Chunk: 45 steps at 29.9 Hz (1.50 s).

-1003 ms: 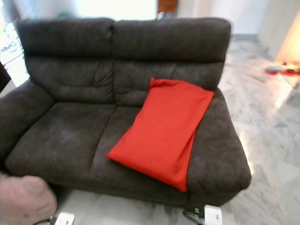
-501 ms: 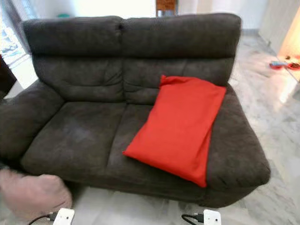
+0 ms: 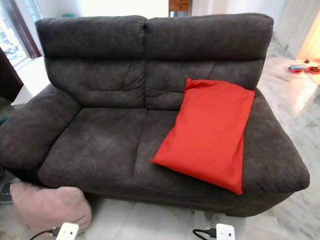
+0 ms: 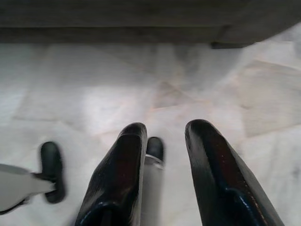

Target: Move the pillow to the sofa from floor

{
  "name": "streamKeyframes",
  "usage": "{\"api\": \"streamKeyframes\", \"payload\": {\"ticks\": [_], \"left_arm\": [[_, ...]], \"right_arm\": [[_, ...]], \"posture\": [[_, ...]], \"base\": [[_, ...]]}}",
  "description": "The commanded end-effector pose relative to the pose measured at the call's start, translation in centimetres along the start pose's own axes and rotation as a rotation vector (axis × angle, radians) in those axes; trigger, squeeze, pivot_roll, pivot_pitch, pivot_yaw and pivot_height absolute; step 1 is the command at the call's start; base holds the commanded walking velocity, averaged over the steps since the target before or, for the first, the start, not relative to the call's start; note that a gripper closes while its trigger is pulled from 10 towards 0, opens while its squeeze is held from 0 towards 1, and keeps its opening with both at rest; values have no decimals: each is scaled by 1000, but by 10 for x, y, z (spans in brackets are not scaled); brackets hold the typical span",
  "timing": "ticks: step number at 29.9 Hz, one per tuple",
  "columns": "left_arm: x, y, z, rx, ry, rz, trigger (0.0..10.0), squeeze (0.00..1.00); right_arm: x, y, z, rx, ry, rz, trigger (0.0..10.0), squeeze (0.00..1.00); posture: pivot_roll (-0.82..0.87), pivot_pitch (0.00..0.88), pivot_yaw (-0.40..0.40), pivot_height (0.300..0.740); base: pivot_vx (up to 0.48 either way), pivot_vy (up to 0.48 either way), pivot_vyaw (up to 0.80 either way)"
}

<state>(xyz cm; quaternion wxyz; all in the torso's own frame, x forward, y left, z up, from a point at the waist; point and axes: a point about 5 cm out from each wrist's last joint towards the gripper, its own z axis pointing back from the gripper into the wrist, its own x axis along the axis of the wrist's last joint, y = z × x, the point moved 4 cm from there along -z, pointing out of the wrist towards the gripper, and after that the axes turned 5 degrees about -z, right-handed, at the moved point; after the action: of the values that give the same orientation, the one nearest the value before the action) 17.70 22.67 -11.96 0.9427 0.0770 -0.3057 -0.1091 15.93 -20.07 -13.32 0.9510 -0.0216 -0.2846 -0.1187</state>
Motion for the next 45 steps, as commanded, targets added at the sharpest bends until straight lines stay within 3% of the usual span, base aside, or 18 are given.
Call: {"api": "streamKeyframes", "payload": {"ticks": [1, 45], "left_arm": [[-2, 0, 0, -7, 8, -8, 10000, 0], [-2, 1, 0, -3, 11, -3, 10000, 0]], "right_arm": [[3, -1, 0, 0, -7, 1, 10000, 0], [1, 1, 0, 12, -3, 8, 10000, 0]], "posture": [[44, 0, 23, 740], [41, 5, 21, 740]], "base": [[0, 368, 0], [0, 365, 0]]}}
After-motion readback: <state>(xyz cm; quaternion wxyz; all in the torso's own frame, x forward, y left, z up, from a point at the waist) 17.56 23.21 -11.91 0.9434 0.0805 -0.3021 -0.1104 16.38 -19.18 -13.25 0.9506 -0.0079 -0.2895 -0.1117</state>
